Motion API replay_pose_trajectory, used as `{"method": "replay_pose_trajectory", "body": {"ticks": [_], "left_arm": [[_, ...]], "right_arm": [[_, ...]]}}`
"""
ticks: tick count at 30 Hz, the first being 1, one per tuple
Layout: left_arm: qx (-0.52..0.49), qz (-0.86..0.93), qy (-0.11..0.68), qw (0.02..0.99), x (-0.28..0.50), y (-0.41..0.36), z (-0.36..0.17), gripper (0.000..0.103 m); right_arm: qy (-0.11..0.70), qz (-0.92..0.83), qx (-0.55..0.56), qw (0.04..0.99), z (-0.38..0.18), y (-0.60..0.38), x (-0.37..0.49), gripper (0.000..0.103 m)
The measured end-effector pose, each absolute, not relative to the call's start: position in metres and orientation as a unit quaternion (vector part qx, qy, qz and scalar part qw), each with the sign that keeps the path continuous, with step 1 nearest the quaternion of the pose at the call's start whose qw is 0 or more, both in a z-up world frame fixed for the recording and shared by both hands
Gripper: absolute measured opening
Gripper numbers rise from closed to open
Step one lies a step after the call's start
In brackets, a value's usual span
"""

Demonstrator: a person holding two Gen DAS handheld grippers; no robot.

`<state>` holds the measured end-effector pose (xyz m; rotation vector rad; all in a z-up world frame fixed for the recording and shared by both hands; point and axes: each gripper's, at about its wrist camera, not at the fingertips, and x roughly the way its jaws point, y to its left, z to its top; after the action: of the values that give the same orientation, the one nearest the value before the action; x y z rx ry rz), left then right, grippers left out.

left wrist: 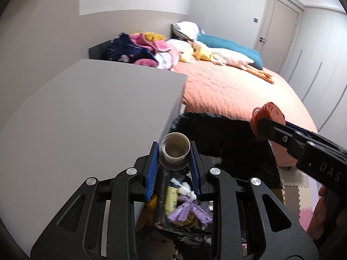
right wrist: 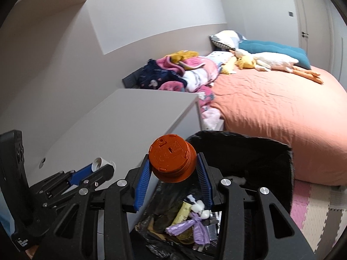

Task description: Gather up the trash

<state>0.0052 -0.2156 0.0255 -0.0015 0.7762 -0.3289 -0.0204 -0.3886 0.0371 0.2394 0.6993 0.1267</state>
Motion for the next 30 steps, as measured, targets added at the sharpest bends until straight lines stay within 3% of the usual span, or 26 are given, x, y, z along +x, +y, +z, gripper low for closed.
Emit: {"method": "replay_pose_trajectory", "body": {"ticks": [5,6,7,8,9,10,11,30], "left_arm": [[0.01,-0.197,0.391,0.899,0.007,-0.244,0.018,0.027],[0.012,-0.204,0.395,0.895,0.008,-0.249,0.017,0.031],[0.015,-0.212,0.404,0.889,0.01,-0.256,0.014,0.04],[0.015,-0.214,0.406,0.888,0.011,-0.258,0.014,0.073],[0.014,-0.212,0.404,0.89,0.01,-0.26,0.014,0.096],[0.012,-0.209,0.397,0.894,0.01,-0.263,0.016,0.097],[0.014,-0.212,0.394,0.894,0.009,-0.265,0.016,0.097],[-0.006,-0.208,0.4,0.893,0.015,-0.263,0.014,0.097]], "right_arm": [[0.335,0.039,0.133,0.932,0.039,-0.415,-0.028,0.044],[0.332,0.036,0.138,0.932,0.04,-0.42,-0.03,0.044],[0.329,0.03,0.144,0.933,0.042,-0.427,-0.032,0.044],[0.327,0.024,0.147,0.933,0.043,-0.432,-0.032,0.049],[0.324,0.016,0.149,0.934,0.044,-0.437,-0.033,0.057],[0.317,0.003,0.154,0.936,0.046,-0.444,-0.035,0.071],[0.308,-0.009,0.157,0.938,0.048,-0.45,-0.038,0.075],[0.309,-0.018,0.162,0.937,0.047,-0.46,-0.035,0.075]]}}
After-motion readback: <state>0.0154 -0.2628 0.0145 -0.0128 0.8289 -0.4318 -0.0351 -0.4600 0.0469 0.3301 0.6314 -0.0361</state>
